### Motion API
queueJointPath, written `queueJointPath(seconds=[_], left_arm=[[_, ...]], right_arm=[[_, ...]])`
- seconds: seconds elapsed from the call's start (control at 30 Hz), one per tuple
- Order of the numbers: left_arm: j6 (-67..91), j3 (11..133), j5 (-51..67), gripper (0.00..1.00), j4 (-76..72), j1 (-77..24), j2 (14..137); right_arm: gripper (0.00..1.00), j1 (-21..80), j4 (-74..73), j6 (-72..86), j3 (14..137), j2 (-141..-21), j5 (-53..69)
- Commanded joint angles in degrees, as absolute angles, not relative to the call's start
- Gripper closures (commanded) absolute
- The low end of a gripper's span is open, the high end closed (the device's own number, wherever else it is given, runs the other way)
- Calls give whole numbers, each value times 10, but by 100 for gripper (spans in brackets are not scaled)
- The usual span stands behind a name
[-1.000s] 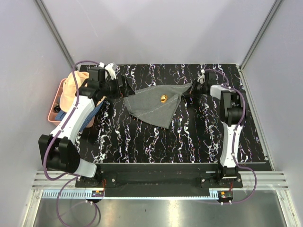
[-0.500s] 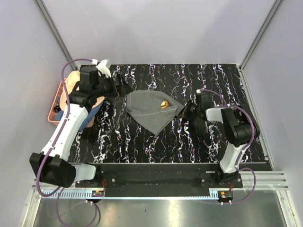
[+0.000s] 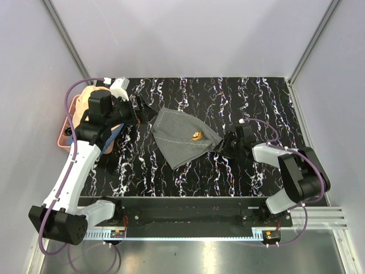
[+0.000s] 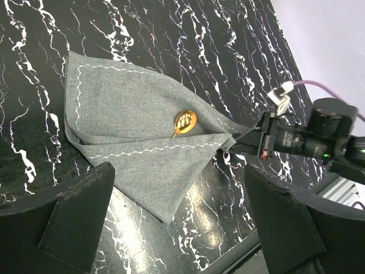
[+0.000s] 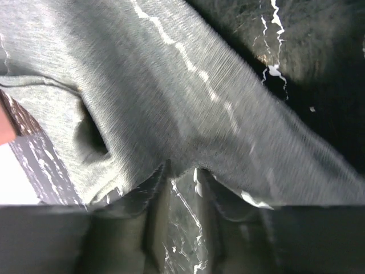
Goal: Fold the napkin, place the utensils inside, and roll it up
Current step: Fold the napkin
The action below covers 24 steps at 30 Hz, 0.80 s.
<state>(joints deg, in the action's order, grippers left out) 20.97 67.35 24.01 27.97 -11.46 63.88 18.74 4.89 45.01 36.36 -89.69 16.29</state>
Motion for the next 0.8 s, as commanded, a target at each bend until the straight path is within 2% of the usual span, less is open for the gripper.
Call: queueJointPath(seconds=[0.0,0.03,0.1,0.2,0.37,0.5,0.77], left_arm=[[203,671,246,1,249,-116,624],[204,673,249,1,250,-116,624],[206,674,250,1,250,-117,623],[207,668,246,1,248,-117,624],[200,662,238,1,247,-116,628],[198,662,233,1,251,-116,637],[200,663,246,1,257,-116,650]], right_arm=[[42,192,-35,408,395,-826,127],[33,192,-47,399,409,-815,118],[21,189,-91,367,427,-788,101],[16,171,-133,319,460,-768,71],[17,96,-140,281,488,-795,101],[19,73,-147,291,492,-815,113],[24,72,-177,379,417,-727,120]])
